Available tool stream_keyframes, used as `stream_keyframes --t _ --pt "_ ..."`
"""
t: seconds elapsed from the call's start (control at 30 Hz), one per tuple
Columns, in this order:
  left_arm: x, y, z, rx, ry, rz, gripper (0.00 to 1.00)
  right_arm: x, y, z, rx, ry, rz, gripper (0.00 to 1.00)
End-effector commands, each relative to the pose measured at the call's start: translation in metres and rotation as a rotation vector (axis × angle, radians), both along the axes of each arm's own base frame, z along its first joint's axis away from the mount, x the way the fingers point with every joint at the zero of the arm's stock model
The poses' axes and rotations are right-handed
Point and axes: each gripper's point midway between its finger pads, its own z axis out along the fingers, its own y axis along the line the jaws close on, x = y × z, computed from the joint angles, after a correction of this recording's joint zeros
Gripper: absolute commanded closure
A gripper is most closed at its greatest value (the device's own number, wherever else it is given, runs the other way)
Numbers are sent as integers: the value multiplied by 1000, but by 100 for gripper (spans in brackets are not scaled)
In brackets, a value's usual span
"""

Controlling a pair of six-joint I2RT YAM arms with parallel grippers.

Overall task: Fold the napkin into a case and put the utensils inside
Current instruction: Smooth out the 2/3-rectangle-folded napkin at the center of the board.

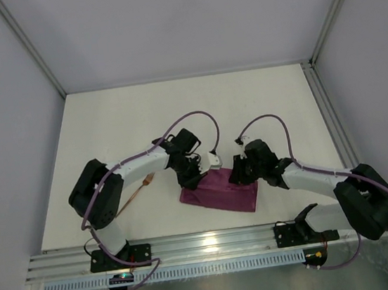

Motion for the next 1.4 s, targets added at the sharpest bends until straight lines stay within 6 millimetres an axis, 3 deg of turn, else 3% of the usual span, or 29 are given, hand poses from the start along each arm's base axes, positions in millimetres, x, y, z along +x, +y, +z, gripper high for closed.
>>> stream_keyframes --t 0.0,0.2,0.27,0.53,0.63,0.77,0.83,0.93,1.03,1.07,1.13,1.37 --pt "1 -14 13 -61 9 -28 91 14 0 -3 -4 2 -30 78" --pt "-15 -19 13 -66 51 -63 91 19 -6 -26 -5 60 -68 83" --pt "-22 -18 8 -58 62 -76 91 22 -8 -26 -1 57 -84 84" --pt "-14 -10 -13 3 50 12 91 24 -9 -17 -4 30 -82 84" --pt "-5 -7 -18 34 16 68 91 27 -7 -9 -14 5 -44 83" --pt "-2 -1 -24 72 6 121 90 35 -2 25 -40 -82 8 82" --pt "-1 -1 -25 71 9 132 90 34 3 48 -29 -157 33 82" --pt "-2 -4 -23 55 18 134 88 24 14 63 4 -203 70 82" --pt "-1 -7 -20 40 15 136 85 8 27 56 94 -155 88 84" --pt "0 -7 -19 38 11 138 84 -1 26 43 106 -126 85 86" --pt "0 -7 -17 34 5 140 80 -6 34 42 183 -107 74 90" --pt "7 -10 -7 11 -21 176 73 -22 17 -2 152 -26 -1 95"
